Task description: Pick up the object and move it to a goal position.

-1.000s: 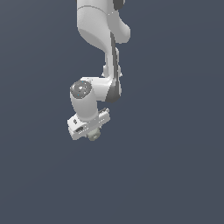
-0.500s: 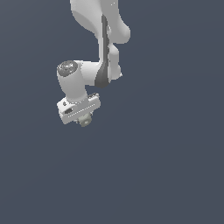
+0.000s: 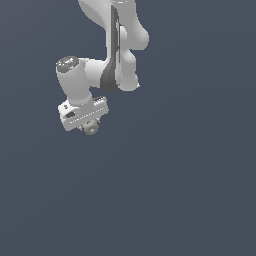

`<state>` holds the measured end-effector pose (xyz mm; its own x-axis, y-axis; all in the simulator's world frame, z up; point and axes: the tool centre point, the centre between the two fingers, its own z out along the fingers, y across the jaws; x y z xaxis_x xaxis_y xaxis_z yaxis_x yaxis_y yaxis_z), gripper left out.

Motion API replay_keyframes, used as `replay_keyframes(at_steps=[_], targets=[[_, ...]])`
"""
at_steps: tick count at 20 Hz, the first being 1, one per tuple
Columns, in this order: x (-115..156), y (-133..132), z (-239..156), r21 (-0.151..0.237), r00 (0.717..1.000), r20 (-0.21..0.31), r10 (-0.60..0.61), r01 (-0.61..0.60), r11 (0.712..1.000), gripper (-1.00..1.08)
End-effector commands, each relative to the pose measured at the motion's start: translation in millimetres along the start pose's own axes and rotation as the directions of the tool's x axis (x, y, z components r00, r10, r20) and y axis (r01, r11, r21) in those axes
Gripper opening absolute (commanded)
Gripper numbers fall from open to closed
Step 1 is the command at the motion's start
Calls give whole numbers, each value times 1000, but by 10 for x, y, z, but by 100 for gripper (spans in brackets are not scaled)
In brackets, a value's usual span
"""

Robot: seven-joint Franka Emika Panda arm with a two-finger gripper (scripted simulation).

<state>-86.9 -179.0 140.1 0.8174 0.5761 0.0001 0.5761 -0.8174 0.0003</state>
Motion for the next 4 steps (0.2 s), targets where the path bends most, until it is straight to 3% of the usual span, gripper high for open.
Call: replay_keyframes(at_steps=[1,4], targets=[[-46,2,-23,0,1000,0,-1,1,1000,-100],[-48,8,-28,0,1000,0,-2,2,1000,-100]])
